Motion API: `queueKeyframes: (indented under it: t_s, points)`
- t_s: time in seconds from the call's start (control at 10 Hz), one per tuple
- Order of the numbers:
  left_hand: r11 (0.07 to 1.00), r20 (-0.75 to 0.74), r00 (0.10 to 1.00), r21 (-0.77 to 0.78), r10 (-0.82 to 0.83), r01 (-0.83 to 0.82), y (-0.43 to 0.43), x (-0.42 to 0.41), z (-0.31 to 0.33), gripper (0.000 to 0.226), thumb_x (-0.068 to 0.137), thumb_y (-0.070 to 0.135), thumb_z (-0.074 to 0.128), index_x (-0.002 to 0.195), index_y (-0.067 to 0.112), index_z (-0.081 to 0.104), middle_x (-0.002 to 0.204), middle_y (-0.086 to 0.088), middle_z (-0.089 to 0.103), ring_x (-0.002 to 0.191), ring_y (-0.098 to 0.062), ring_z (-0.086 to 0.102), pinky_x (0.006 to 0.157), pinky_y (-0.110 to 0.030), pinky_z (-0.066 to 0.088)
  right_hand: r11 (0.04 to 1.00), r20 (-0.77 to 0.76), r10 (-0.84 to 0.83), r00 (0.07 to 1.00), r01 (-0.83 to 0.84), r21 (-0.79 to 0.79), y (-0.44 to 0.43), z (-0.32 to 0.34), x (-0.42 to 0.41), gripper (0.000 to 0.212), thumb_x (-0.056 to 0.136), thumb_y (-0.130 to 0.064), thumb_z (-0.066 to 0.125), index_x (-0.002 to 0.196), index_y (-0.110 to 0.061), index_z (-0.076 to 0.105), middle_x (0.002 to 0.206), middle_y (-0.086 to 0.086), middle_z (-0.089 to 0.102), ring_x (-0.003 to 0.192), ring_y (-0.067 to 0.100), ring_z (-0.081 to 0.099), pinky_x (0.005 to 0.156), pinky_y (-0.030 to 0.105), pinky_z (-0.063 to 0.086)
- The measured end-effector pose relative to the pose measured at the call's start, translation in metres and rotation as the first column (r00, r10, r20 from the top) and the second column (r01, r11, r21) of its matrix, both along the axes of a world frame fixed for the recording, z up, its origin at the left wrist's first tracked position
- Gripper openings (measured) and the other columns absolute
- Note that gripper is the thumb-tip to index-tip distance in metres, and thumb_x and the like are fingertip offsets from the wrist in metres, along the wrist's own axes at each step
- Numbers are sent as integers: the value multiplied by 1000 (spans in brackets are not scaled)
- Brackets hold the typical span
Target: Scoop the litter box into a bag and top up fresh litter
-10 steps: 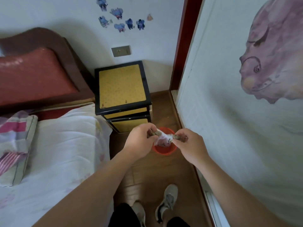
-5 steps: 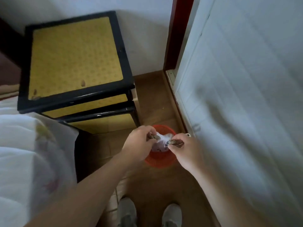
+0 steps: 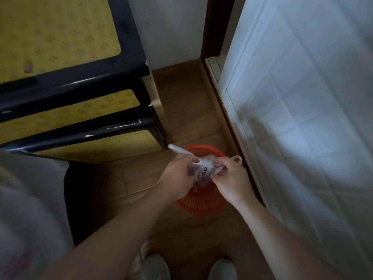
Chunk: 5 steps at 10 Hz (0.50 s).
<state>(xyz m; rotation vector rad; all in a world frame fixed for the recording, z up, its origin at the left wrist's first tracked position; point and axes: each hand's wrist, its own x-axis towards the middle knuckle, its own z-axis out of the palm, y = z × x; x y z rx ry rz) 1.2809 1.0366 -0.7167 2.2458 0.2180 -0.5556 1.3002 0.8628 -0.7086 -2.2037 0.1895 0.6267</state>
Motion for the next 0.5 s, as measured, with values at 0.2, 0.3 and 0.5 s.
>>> queueKeyframes:
  t_s: [0.2,0.3,0.5]
  points:
    - [999,13,1000,32,28,-29,5,2,4,50,80,16,71,126,31,56,128,11,53,101,-3,50,75,-13,39,1000,7,-1,1000,1,-5,2,1,-1,40,83,-7,68,116,-29,65,104,-10,65,99,14,64,87,35,57]
    - [998,12,999,49,37,-38,8,0,8,47,84,18,70,127,31,56,129,11,53,102,-3,48,73,-12,39,1000,45,26,999,-26,-1,2,5,-2,33,84,-10,70,102,-36,61,107,-15,64,92,3,63,79,23,55]
    - [994,29,998,90,56,-59,15,-3,36,34,91,29,62,125,33,58,128,14,55,110,-6,53,85,-22,48,1000,41,15,999,-14,-25,3,33,-3,29,92,-24,66,120,-25,62,118,-11,63,91,-2,61,70,9,44]
